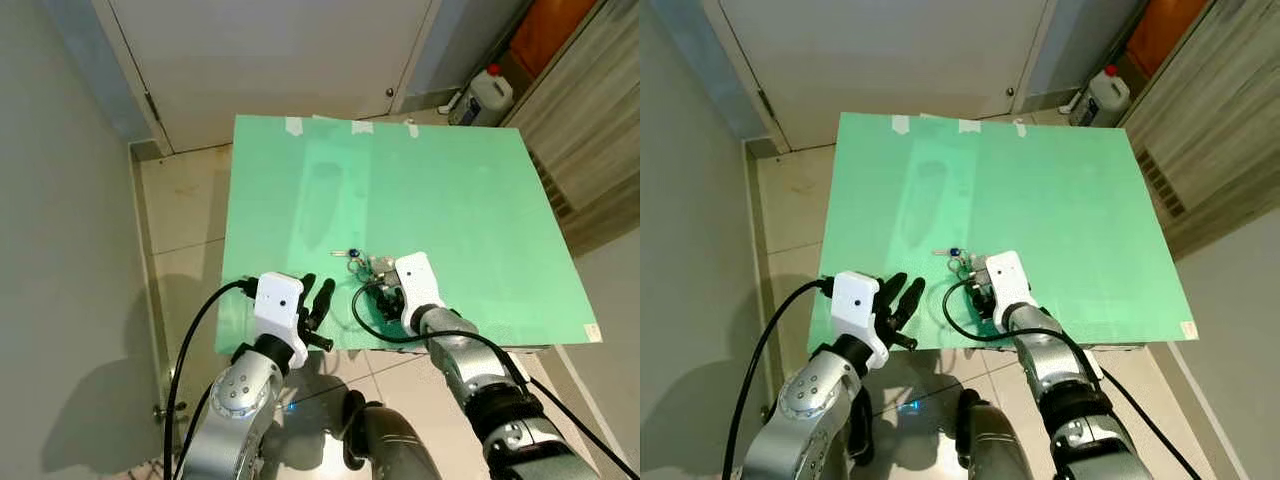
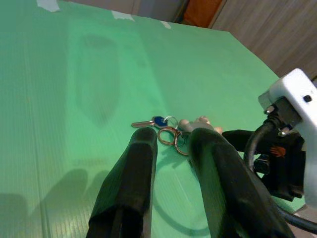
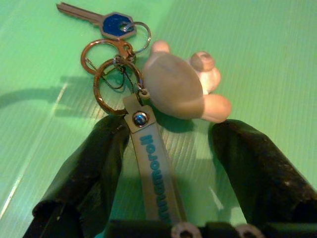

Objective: Hang keys on a hook

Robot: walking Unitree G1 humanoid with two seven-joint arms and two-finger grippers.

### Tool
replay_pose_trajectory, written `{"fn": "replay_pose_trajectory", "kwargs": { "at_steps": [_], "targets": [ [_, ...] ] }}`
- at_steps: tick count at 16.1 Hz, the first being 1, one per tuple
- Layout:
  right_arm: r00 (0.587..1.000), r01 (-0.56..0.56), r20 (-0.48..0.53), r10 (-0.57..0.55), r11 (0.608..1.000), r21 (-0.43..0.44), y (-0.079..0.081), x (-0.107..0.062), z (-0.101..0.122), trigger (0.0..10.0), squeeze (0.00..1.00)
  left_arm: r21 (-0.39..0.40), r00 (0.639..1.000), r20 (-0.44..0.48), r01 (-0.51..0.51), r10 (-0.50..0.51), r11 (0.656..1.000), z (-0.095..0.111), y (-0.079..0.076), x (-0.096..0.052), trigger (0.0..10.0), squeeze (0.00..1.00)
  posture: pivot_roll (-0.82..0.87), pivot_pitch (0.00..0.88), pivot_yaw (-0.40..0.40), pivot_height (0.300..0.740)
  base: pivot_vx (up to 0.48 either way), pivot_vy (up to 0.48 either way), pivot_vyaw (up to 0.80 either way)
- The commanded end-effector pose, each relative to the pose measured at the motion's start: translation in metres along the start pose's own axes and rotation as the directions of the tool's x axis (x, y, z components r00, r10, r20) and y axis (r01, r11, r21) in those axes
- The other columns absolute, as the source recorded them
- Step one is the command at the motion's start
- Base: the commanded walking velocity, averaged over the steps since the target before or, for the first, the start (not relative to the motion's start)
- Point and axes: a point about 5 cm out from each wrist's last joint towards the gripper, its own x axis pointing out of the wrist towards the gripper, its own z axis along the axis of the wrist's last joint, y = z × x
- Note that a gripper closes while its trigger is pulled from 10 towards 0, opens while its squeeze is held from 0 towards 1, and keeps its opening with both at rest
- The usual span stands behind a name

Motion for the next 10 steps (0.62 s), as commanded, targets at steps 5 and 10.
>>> {"fn": "replay_pose_trajectory", "kwargs": {
  "at_steps": [5, 10],
  "targets": [
    [0.98, 0.029, -0.198, -0.007, 0.994, 0.11, 0.002, -0.004, -0.041, 0.0, 0.0, -0.003, 1.0, -0.016, -0.003, 0.003, 1.0, -0.002, -0.003, -0.003, 10.0, 0.0, 0.03, 0.34, -0.099, 0.74, 0.0, 0.0, 0.0],
    [0.991, 0.028, -0.136, -0.017, 0.997, 0.076, -0.006, -0.002, -0.029, 0.0, 0.0, 0.0, 1.0, -0.016, -0.005, 0.005, 1.0, -0.001, -0.002, -0.001, 10.0, 0.0, 0.02, 0.331, -0.098, 0.74, 0.0, 0.0, 0.0]
  ]
}}
